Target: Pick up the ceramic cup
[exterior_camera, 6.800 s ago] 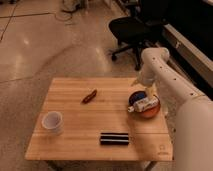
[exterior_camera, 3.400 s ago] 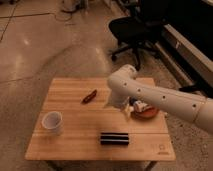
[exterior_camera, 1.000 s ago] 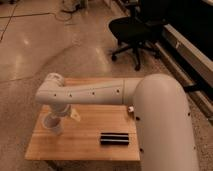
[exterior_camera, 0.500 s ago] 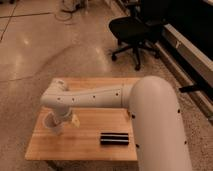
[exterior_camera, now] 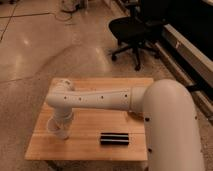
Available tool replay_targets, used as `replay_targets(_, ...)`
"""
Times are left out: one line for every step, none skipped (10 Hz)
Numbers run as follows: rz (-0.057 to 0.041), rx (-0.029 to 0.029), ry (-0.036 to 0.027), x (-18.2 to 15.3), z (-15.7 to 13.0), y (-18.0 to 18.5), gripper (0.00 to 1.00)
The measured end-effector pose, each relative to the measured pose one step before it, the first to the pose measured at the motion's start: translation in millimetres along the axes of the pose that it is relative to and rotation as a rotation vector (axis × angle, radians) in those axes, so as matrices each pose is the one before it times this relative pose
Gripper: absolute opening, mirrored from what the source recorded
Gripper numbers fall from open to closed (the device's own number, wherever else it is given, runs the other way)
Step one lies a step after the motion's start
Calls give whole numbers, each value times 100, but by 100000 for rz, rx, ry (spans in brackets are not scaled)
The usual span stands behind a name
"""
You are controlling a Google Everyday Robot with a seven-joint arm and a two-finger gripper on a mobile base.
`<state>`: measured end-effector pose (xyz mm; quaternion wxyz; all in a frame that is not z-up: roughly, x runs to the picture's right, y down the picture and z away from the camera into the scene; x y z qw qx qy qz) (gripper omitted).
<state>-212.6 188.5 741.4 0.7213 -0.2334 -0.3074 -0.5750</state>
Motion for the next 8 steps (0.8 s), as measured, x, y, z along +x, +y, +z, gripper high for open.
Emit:
replay_targets(-701,1895,-425,-277,-990,283,1)
replay_targets(-775,2298,-179,-199,-1295,210,0)
replay_targets(-711,1438,-137,-178,-821,103,0)
replay_targets(-806,1873,-31,-207,-1092,143,0)
replay_targets(-1151,1952,54,-249,-1241,110,0)
replay_targets(-1473,1451,199,-153,-1132,26,0)
replay_targets(-2966,1541,-258,-344,-1427,322,0)
replay_targets(-4112,1744,-635,-581,-1680,473,0)
